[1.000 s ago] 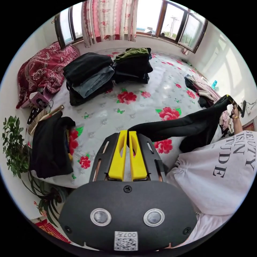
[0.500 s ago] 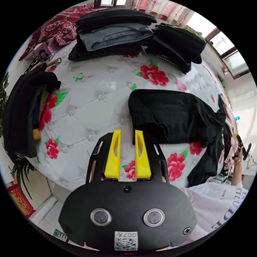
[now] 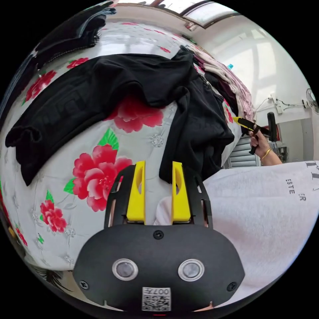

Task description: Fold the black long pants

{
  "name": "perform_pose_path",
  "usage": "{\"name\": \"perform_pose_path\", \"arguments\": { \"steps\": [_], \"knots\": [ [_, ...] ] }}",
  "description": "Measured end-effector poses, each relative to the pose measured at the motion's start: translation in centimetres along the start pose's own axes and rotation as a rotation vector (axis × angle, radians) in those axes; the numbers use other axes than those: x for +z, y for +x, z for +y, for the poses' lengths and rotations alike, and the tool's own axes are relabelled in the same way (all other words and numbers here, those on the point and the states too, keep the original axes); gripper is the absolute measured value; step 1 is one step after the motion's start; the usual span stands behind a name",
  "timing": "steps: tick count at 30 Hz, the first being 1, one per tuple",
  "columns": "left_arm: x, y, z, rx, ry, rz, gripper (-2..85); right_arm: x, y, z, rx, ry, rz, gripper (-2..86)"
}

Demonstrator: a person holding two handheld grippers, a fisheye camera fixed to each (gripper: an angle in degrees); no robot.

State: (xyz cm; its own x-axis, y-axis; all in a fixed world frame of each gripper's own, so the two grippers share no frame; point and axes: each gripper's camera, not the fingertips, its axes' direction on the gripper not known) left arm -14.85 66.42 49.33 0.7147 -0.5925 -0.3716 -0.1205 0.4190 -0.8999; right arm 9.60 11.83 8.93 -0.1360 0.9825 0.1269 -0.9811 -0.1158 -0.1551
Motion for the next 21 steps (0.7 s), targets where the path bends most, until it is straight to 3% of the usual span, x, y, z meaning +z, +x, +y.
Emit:
{"name": "perform_pose_path", "arguments": {
  "steps": [6, 10, 18, 21],
  "knots": [
    [3.6, 2.4, -1.2, 0.124, -0.111, -0.045, 10.6, -1.1, 5.5, -0.4, 0.156, 0.11, -0.048, 9.8],
    [3.7, 1.2, -1.4, 0.034, -0.127, -0.058, 3.6, -1.4, 7.0, -3.0, 0.148, 0.118, -0.018, 9.1],
    [-0.5, 0.0, 1.9, -0.161, 0.084, 0.16, -0.5, 3.9, 8.3, -7.6, 0.113, -0.045, -0.033, 1.5],
    [-3.1, 0.8, 1.3, -0.172, 0.175, 0.187, -0.4, 1.3, 7.4, -8.3, 0.045, 0.006, -0.051, 0.3]
  ]
}}
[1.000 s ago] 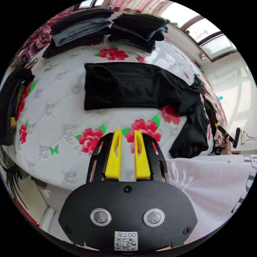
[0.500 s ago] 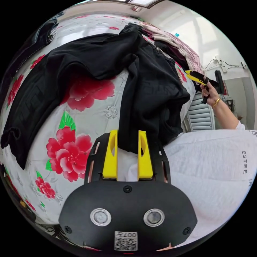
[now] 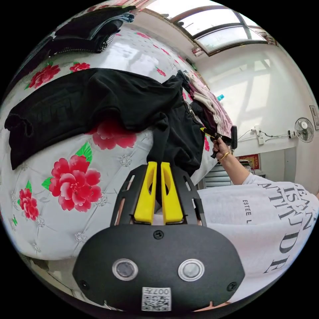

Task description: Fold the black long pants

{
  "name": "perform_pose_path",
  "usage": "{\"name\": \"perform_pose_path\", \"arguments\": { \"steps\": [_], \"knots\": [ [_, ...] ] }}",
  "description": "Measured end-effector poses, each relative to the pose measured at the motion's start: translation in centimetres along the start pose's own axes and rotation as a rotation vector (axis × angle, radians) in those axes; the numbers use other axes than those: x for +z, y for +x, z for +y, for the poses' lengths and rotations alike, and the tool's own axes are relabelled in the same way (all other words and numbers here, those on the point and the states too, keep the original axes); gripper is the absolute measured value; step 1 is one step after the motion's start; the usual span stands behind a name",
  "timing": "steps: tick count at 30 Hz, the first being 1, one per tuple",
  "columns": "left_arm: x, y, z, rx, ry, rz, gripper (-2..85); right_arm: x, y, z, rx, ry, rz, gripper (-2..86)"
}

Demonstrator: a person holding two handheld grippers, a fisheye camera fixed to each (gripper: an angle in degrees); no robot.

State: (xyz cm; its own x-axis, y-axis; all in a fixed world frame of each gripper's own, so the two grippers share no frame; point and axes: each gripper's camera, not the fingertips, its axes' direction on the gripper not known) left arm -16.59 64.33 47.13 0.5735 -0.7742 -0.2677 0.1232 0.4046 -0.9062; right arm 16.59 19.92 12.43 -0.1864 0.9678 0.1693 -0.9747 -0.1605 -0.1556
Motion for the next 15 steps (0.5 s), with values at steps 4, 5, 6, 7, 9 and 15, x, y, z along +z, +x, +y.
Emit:
{"name": "perform_pose_path", "arguments": {
  "steps": [4, 5, 6, 7, 9, 15],
  "knots": [
    [-1.6, 5.7, -7.2, 0.143, 0.118, 0.036, 1.0, -10.1, 1.7, -0.5, -0.031, 0.256, -0.172, -0.1],
    [-1.0, 8.1, -9.9, 0.215, 0.14, 0.039, 2.4, -13.8, 2.3, -0.7, -0.036, 0.343, -0.15, -0.2],
    [-0.5, 9.4, -11.2, 0.249, 0.147, 0.04, 3.2, -17.2, 2.9, -0.8, -0.036, 0.445, -0.081, -0.2],
    [0.9, 11.7, -13.5, 0.317, 0.148, 0.027, 6.4, -18.6, 3.2, -0.9, -0.029, 0.487, -0.048, -0.2],
    [3.3, 14.0, -16.0, 0.354, 0.112, -0.017, 10.4, -21.4, 5.2, -2.3, -0.001, 0.545, 0.034, -0.2],
    [7.3, 12.2, -12.0, 0.196, 0.081, -0.208, 12.5, -16.4, 13.0, -4.9, 0.175, 0.277, 0.123, -0.1]
  ]
}}
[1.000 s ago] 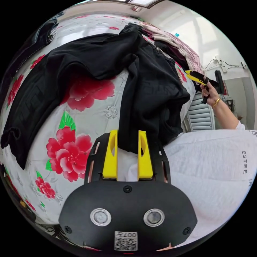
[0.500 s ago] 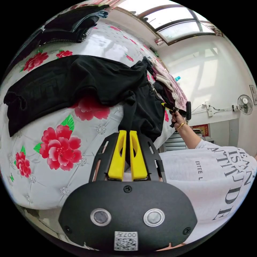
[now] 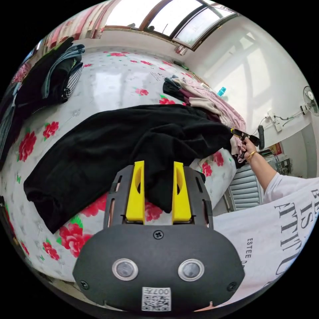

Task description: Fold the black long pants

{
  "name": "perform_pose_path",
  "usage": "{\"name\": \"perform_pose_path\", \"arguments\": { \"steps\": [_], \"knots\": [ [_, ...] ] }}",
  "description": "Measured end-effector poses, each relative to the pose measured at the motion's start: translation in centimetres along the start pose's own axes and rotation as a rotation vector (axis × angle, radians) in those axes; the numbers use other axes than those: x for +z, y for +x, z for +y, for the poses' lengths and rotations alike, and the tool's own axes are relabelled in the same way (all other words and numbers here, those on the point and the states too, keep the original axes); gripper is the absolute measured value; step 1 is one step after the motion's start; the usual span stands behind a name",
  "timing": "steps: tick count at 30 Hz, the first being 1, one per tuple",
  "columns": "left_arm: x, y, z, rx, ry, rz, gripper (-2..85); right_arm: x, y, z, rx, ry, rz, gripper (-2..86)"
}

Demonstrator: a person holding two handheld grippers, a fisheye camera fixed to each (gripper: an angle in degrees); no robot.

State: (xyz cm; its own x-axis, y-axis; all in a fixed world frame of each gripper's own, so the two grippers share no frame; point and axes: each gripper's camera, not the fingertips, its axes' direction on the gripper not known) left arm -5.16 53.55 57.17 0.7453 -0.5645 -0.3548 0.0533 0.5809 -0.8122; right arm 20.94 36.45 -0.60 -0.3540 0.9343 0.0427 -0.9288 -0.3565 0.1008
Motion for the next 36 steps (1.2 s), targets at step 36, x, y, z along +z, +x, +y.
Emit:
{"name": "perform_pose_path", "arguments": {
  "steps": [36],
  "knots": [
    [-10.4, -0.2, 16.8, -0.213, -0.318, -0.529, 10.6, -3.7, -5.5, 12.8, -0.069, -0.212, 0.139, -0.1]
  ]
}}
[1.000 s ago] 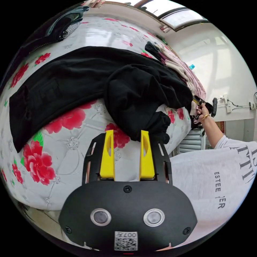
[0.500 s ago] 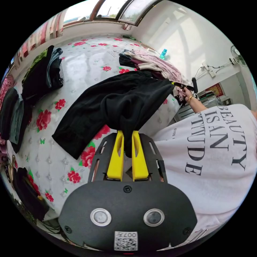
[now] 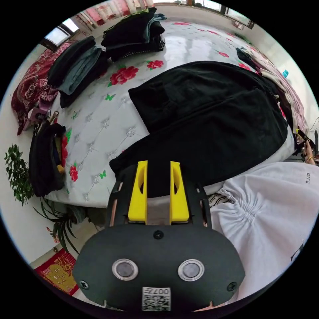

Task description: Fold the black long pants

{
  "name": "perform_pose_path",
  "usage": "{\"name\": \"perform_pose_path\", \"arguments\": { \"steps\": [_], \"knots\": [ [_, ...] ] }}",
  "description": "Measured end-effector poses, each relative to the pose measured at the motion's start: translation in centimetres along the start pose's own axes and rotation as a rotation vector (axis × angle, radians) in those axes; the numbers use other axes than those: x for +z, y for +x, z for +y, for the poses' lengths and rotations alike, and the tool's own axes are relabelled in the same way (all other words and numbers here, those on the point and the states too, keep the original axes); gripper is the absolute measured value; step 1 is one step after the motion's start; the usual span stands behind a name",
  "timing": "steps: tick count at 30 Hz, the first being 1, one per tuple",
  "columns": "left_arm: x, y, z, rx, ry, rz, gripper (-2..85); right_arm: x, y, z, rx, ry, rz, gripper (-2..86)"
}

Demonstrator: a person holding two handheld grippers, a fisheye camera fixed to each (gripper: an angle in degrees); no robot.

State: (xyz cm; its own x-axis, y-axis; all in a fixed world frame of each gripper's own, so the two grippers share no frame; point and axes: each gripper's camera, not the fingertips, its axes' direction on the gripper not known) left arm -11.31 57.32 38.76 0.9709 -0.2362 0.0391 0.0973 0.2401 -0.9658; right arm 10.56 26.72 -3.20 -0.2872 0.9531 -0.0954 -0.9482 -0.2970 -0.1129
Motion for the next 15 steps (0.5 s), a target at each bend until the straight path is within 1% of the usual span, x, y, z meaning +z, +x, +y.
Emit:
{"name": "perform_pose_path", "arguments": {
  "steps": [2, 4, 6, 9, 11, 12, 14, 15],
  "knots": [
    [-0.2, 0.5, -2.7, 0.051, 0.093, -0.018, 11.7, -0.7, -1.9, -0.1, -0.014, 0.029, -0.047, -0.1],
    [0.1, 1.4, -5.4, 0.107, 0.157, 0.005, 12.8, -0.6, -4.5, -0.1, -0.038, 0.034, -0.099, -0.2],
    [1.1, 2.5, -8.3, 0.153, 0.192, 0.006, 13.6, 0.0, -8.6, 0.4, -0.08, 0.027, -0.168, -0.2],
    [4.4, 3.3, -13.3, 0.178, 0.149, -0.012, 13.6, 0.9, -13.7, 1.5, -0.138, 0.004, -0.241, -0.2],
    [7.2, 3.1, -15.2, 0.204, 0.079, -0.056, 12.2, 1.4, -16.2, 2.2, -0.161, -0.007, -0.271, -0.2],
    [7.3, 2.1, -15.5, 0.233, 0.11, 0.022, 8.3, 1.6, -17.5, 2.8, -0.164, -0.01, -0.289, -0.2],
    [5.1, -2.5, -15.5, 0.113, 0.174, 0.065, 4.1, 2.1, -19.0, 3.4, -0.161, -0.027, -0.318, -0.2],
    [4.1, -3.9, -15.1, 0.096, 0.204, 0.084, 3.4, 2.3, -19.8, 3.9, -0.162, -0.038, -0.328, -0.2]
  ]
}}
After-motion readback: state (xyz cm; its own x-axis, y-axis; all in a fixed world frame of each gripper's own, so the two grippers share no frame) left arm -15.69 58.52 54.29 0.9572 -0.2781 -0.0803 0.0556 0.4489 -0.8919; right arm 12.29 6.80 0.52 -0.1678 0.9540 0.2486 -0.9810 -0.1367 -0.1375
